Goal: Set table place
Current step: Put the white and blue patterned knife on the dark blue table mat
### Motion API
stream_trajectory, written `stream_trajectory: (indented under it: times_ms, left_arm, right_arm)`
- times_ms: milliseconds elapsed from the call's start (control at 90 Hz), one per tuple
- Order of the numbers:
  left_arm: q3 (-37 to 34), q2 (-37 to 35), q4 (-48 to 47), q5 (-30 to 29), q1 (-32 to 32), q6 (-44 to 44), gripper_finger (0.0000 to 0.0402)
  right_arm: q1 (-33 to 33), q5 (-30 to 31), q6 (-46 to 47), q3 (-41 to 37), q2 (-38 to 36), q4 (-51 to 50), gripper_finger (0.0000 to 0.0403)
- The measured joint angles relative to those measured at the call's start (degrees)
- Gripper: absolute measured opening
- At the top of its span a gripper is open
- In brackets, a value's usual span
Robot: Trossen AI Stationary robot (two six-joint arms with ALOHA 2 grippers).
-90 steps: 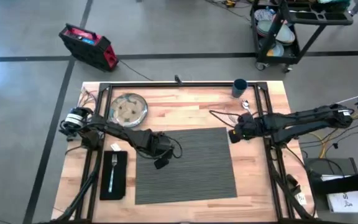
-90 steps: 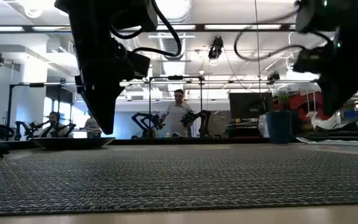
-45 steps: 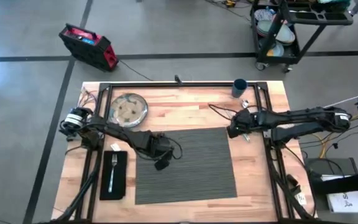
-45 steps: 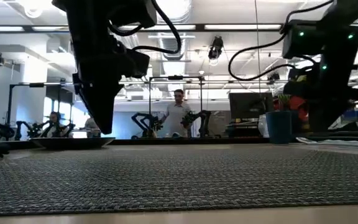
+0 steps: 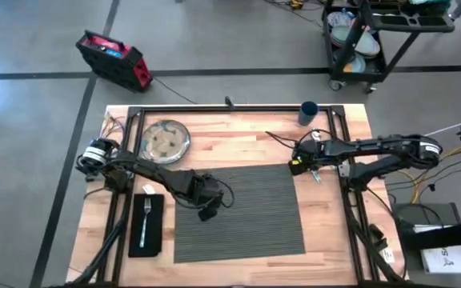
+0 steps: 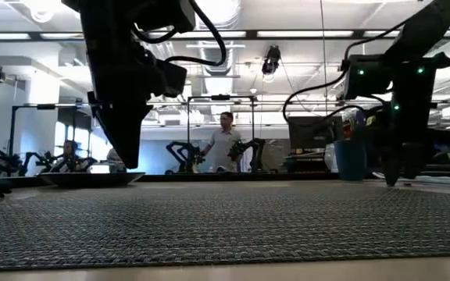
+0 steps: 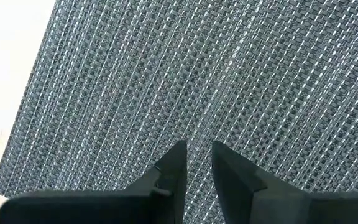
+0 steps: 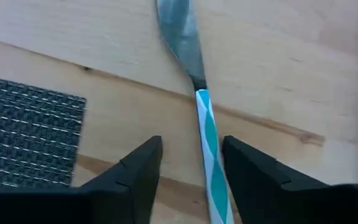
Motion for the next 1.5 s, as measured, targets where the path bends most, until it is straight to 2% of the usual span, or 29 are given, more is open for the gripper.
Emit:
stream_trajectory:
  times_ms: [133,189,422,733,1022,1500]
  left_arm:
    - [0.0,0.02,-0.07,0.01,-0.09,0.0,0.0059]
    - [0.0,0.0,-0.01,-0.01,-0.09,0.0,0.0059]
    - [0.0,0.02,0.03,-0.26,-0.09,0.14,0.0059]
    - [0.0,0.02,0.1,-0.47,-0.09,0.63,0.0059]
    - [0.0,0.02,0.15,-0.66,-0.09,1.05,0.0059]
    - [0.0,0.04,0.45,-1.67,-0.07,1.97,0.0059]
  right_arm:
    - [0.05,-0.66,0.46,0.0,0.32,1.51,0.0031]
    - [0.05,-0.66,0.55,-0.14,-0.14,1.78,0.0016]
    - [0.05,-0.47,1.62,-0.35,-0.65,1.87,0.0005]
    - [1.0,1.28,3.84,-0.44,-5.13,0.7,0.0001]
    - [8.28,-0.04,10.15,0.07,-6.8,-0.03,0.0001]
    - [17.91,0.74,13.56,9.44,-6.65,-3.58,0.0]
